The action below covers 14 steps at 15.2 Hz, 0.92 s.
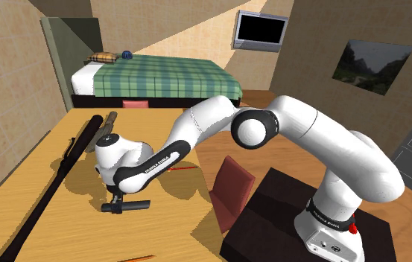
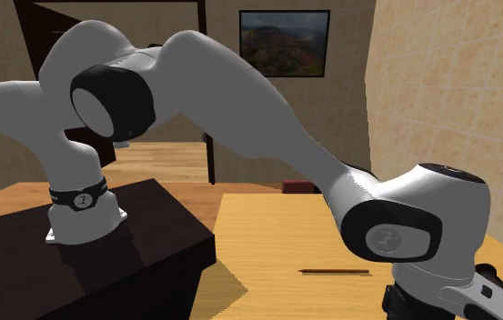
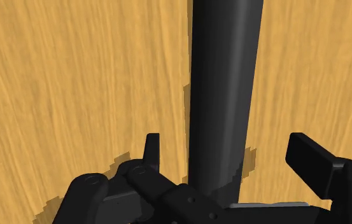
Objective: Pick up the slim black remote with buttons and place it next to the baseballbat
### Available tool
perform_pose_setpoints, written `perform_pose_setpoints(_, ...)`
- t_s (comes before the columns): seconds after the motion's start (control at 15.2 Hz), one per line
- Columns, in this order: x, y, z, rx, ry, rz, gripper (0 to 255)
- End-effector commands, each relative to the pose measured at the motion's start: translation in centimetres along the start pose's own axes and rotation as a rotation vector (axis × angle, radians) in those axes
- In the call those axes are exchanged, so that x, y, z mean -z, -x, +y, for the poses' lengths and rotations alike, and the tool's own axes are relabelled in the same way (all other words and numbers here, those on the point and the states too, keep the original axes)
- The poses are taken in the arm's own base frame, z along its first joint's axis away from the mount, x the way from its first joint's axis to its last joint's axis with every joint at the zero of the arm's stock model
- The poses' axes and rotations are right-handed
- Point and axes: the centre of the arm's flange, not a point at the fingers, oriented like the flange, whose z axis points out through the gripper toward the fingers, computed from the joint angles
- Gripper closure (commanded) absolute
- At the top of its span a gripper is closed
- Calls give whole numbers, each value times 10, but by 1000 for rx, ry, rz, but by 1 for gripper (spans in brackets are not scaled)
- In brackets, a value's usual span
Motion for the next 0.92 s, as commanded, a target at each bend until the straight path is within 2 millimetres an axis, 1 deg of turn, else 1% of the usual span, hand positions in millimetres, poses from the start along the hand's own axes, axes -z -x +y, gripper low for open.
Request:
perform_pose_setpoints(0.0,0,0,0,0,0,0,0)
perform_pose_setpoints(0.07,0,0,0,0,0,0,0)
perform_pose_setpoints(0.26,39,0,0,0,0,0,0)
perform_pose_setpoints(0.33,50,0,0,0,0,0,0)
perform_pose_setpoints(0.86,50,0,0,0,0,0,0)
